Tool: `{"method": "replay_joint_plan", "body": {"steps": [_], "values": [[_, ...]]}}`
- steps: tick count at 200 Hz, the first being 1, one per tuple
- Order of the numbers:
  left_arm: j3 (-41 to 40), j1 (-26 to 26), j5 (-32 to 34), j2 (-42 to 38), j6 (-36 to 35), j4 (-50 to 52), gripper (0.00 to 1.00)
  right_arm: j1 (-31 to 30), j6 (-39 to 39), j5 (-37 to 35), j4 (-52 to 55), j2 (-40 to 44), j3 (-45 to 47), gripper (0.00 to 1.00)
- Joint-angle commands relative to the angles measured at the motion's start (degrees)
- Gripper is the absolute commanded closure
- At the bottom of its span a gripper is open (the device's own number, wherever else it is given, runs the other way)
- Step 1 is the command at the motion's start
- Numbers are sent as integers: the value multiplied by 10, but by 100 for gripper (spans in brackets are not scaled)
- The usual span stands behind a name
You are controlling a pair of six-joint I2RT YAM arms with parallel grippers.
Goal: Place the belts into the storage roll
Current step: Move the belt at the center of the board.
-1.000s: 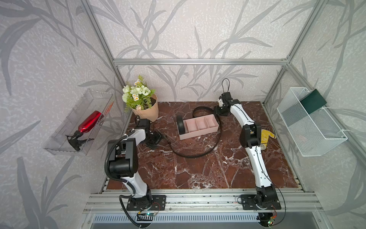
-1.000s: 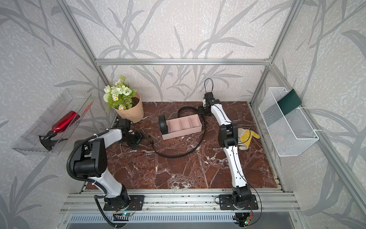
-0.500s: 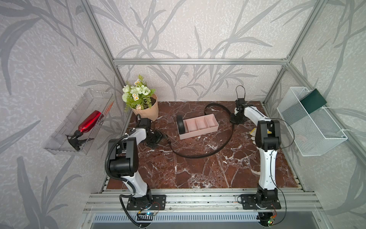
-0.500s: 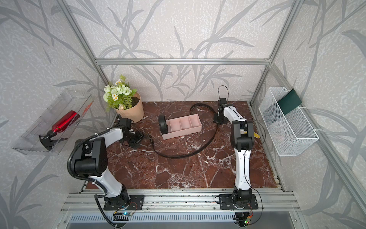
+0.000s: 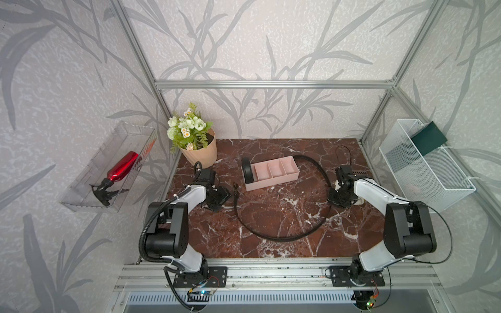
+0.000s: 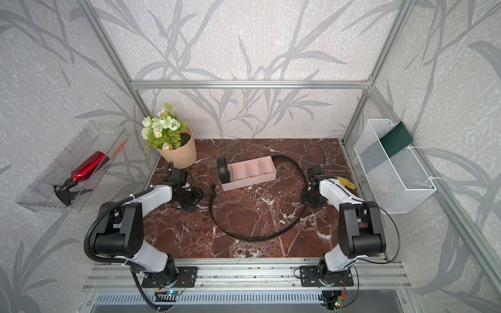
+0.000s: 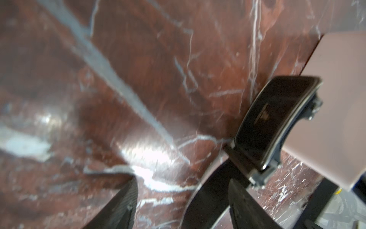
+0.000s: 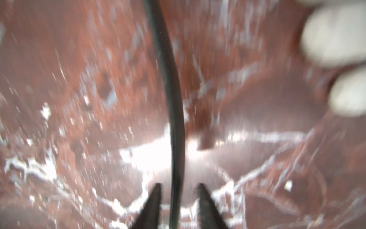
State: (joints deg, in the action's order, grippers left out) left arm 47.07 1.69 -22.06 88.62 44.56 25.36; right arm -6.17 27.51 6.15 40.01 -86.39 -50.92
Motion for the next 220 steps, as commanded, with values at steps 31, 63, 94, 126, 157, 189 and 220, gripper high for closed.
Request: {"method": "replay_joint_plan", "body": {"steps": [31,63,94,126,157,189,220], "values": [[-33,16,-2,-53,14,1,27,-18,-65,-6,-40,134,19,1],[19,18,-5,-23,-46,42,28,-18,-174,39,-52,70,-83,1],[84,18,-4,36,-114,95,29,-14,-212,79,-44,-43,-215,1],[97,20,-35,60,-146,111,29,-14,-225,86,-29,-151,-329,1],[86,36,-47,52,-154,114,30,-11,-248,82,-26,-253,-413,0],[92,67,-28,82,-162,135,35,-11,-310,48,45,-388,-557,3],[103,74,-5,113,-167,158,39,-10,-348,2,102,-496,-699,4]]}}
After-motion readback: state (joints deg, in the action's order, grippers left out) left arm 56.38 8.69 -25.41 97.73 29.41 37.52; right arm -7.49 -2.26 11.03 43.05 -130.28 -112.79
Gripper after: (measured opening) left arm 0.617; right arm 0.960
